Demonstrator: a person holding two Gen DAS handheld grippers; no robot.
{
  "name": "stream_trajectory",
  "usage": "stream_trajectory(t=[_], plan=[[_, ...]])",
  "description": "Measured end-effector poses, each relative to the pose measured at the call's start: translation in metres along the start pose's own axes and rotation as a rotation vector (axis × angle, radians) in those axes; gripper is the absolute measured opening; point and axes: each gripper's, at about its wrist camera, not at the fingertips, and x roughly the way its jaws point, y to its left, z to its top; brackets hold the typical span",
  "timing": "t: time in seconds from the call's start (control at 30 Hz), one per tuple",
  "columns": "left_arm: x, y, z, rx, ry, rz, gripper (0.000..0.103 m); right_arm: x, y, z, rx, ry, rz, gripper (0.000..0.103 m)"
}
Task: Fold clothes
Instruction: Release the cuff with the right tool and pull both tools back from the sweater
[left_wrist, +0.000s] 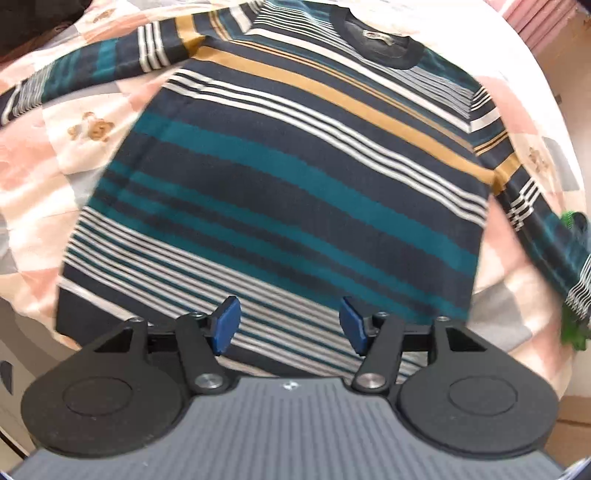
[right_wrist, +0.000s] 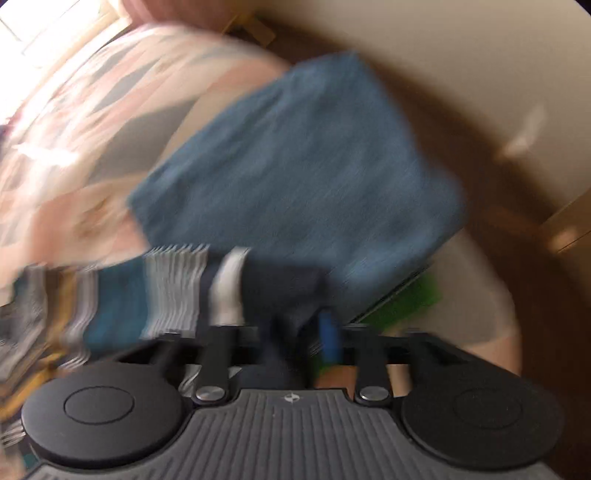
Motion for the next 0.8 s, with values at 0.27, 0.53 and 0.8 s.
stream_trajectory(t=[0.27,0.53,0.8], plan=[[0.015,0.045,0.017,0.089,-0.026,0.016,0.054,-0.061,0.096,-0.081,-0.210,-0.238,0.061,0.061],[0.058,0.082,0.048,0.351,-0.052,-0.015,0.049,-0.034,0.279,-0.268,-0.494,0.002,0.334,0.054],[0.081,0.152,-0.013,0.462,0.109,-0.035,0.049,-0.018,0.313,-0.400,-0.569,0.058,0.082,0.056]])
